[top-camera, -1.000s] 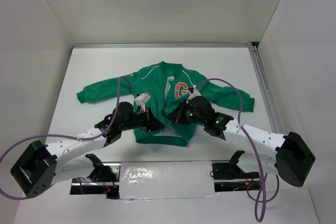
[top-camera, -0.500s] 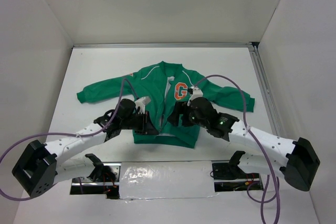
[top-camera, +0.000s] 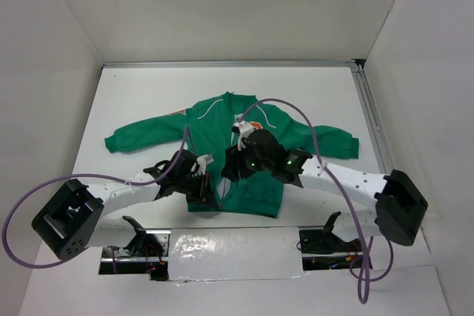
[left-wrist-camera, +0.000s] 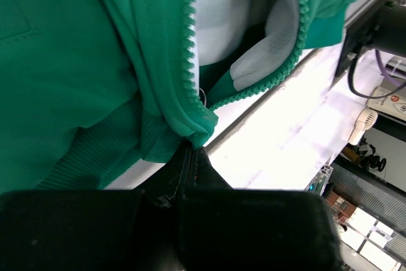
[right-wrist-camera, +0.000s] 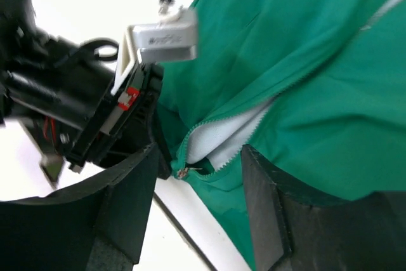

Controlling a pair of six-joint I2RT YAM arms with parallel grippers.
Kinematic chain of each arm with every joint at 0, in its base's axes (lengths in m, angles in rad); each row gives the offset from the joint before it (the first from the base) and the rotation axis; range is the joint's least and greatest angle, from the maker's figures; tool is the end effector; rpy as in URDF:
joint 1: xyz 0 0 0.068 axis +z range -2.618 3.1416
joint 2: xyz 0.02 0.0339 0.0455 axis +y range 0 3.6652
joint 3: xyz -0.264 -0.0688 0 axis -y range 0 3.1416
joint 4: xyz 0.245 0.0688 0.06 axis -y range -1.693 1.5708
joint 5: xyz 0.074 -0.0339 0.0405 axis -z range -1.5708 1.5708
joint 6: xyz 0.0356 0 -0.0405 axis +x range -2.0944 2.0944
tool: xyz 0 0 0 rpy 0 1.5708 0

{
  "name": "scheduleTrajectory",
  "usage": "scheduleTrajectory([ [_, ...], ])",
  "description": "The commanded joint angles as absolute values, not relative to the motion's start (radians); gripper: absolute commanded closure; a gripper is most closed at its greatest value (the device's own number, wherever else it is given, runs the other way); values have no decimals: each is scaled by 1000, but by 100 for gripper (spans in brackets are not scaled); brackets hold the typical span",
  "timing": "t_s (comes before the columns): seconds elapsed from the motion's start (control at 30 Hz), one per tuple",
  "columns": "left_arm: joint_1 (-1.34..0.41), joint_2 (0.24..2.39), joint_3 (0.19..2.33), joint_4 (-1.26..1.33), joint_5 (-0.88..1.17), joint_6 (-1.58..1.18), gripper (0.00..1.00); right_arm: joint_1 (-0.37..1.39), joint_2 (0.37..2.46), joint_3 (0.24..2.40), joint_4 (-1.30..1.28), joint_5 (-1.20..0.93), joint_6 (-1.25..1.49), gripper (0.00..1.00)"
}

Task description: Zip up the jacket

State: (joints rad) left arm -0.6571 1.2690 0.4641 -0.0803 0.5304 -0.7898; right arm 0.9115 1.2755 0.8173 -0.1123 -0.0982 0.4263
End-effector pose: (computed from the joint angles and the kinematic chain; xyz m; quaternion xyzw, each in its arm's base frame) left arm 0.1639 -0.1492 0.1495 0.0276 0.9127 -0.3997 0.0797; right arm 0.1697 0.2247 0.2524 -0.2334 0.8451 0.3308 0.3491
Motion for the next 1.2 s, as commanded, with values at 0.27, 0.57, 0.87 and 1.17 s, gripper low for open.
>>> scheduleTrajectory([
  [0.27, -655, 1284, 440, -138, 505, -804, 100, 943, 1545, 908, -84, -333, 273, 51],
  [0.57, -649, 1172, 549, -192, 511, -733, 100, 959, 1571, 902, -134, -221, 265, 58],
  [0.87, -647, 1318, 626, -381, 532, -755, 100, 959, 1591, 885, -52, -218, 288, 57],
  [1.17, -647, 1414, 511, -299, 574, -824, 100, 968, 1595, 862, -126, -221, 342, 55],
])
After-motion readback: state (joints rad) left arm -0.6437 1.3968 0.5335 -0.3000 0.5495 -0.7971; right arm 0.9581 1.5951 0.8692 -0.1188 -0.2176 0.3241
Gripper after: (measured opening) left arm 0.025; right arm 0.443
